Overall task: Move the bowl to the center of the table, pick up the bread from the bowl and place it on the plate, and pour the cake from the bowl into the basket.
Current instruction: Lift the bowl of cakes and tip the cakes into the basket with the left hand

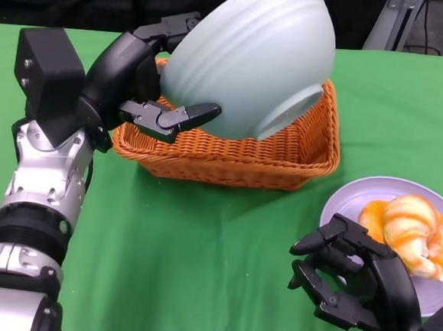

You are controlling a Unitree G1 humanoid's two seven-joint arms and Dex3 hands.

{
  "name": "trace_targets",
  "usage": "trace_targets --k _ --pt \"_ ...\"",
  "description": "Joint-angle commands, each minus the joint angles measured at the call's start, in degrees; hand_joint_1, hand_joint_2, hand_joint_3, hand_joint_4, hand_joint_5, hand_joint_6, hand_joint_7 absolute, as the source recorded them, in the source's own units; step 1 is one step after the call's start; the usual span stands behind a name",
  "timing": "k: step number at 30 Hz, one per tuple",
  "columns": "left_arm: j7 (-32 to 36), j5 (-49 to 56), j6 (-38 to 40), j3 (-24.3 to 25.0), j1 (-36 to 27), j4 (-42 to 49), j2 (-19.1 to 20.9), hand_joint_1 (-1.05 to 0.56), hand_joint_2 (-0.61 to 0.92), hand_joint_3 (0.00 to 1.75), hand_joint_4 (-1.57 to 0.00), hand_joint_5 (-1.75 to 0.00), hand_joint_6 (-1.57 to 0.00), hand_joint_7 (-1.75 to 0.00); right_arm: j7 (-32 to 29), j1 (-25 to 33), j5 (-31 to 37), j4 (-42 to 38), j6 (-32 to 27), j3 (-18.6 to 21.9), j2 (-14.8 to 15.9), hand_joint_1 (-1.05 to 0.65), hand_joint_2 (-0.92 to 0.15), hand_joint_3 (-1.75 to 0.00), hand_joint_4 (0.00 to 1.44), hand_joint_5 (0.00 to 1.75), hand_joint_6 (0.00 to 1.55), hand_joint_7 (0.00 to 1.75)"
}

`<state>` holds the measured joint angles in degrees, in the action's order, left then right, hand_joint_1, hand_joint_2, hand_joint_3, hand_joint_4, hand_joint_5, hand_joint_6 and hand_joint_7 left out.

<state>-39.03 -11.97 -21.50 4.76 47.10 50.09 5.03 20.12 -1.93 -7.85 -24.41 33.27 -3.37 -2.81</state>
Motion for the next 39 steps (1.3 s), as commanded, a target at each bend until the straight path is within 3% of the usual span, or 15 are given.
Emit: trace_targets --k 1,10,19,30,39 --pt "-1.9 -3.4 3.8 1.7 2.4 -0.7 -0.3 -0.06 0.66 1.02 -0.76 -1.71 -0.74 -1.55 -0.4 0.5 0.1 0.6 0.0 0.1 0.2 -0.08 -0.71 -0.65 0.67 1.46 0.67 1.17" --pt "-5.5 -8.1 13.8 4.2 2.9 -1.1 -1.5 -0.07 0.57 1.18 -0.69 -1.75 -0.71 -1.57 0.3 0.4 -0.6 -0.2 0.0 0.1 -0.2 -0.10 -0.70 -0.64 0.68 1.45 0.68 1.16" --pt "-4.4 -7.9 20.9 5.2 2.7 -2.3 -1.4 -0.09 0.49 1.31 -0.68 -1.75 -0.70 -1.59 0.1 0.7 0.0 0.2 -0.1 -0.1 -0.3 -0.09 -0.71 -0.65 0.68 1.45 0.67 1.15" --pt "-5.3 -7.7 21.9 6.0 3.2 -0.6 -1.2 -0.09 0.50 1.30 -0.67 -1.75 -0.66 -1.62 0.0 0.8 0.1 0.0 0.1 -0.1 -0.6 -0.11 -0.71 -0.62 0.68 1.43 0.69 1.14" --pt "-4.0 -5.1 18.5 5.4 5.5 4.5 -0.2 -0.09 0.52 1.24 -0.66 -1.75 -0.69 -1.60 0.7 0.4 -0.2 -0.7 0.1 -0.1 -0.3 -0.11 -0.73 -0.59 0.67 1.42 0.67 1.14"
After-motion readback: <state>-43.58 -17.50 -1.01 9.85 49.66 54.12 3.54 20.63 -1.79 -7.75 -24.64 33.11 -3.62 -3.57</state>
